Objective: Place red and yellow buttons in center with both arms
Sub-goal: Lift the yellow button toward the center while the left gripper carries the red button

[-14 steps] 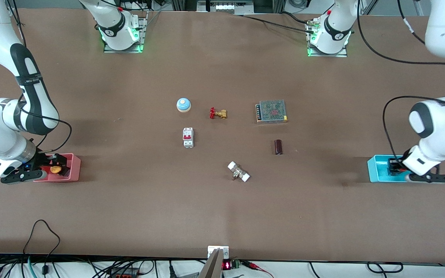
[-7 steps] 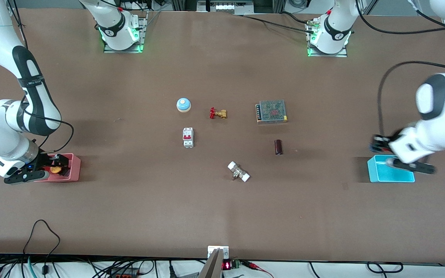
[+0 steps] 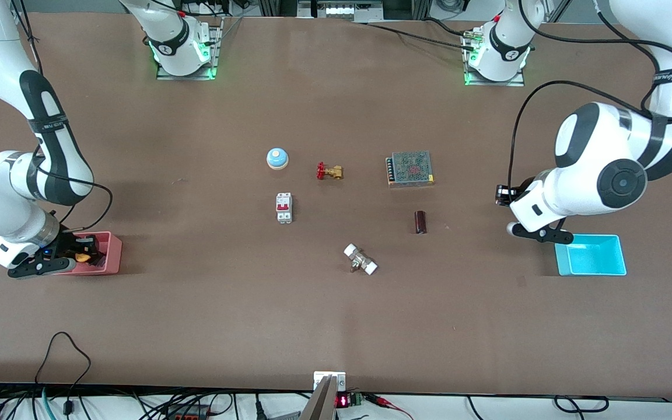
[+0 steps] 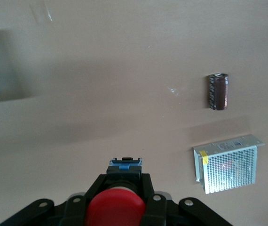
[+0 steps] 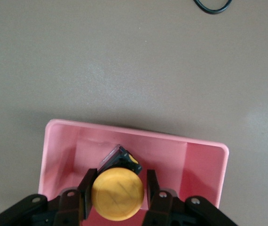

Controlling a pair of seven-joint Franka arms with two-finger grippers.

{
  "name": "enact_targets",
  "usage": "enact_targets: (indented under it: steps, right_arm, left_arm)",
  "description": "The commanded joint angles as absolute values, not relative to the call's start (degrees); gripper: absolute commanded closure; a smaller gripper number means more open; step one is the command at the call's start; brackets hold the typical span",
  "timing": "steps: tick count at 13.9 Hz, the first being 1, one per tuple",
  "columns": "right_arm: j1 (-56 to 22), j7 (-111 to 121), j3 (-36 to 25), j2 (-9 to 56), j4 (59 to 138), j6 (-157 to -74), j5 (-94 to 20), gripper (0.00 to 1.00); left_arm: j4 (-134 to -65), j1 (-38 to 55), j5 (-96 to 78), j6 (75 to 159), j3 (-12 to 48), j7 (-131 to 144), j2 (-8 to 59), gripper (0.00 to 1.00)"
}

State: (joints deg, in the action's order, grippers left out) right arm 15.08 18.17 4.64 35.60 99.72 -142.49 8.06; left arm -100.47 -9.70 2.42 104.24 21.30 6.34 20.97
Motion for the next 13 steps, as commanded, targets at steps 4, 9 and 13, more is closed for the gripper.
enact_targets:
  steps: [4, 9, 13]
  right_arm:
    - [15.91, 18.81, 5.62, 35.68, 99.93, -143.26, 8.61, 0.58]
    - [15.73, 19.60, 5.98, 30.87, 100.02, -137.23, 8.35, 0.58]
    - [15.56, 15.85, 10.62, 23.22, 100.02, -125.10, 6.86, 0.58]
  left_arm:
    - [-116.43, -6.33, 3.60, 120.19, 21.88, 15.82, 18.46, 0.83]
    - [-125.84, -5.28, 3.60, 136.37, 21.71, 17.84, 20.30, 0.82]
    - [-127.44, -5.01, 4.92, 139.66, 21.53, 18.81, 21.62, 0.74]
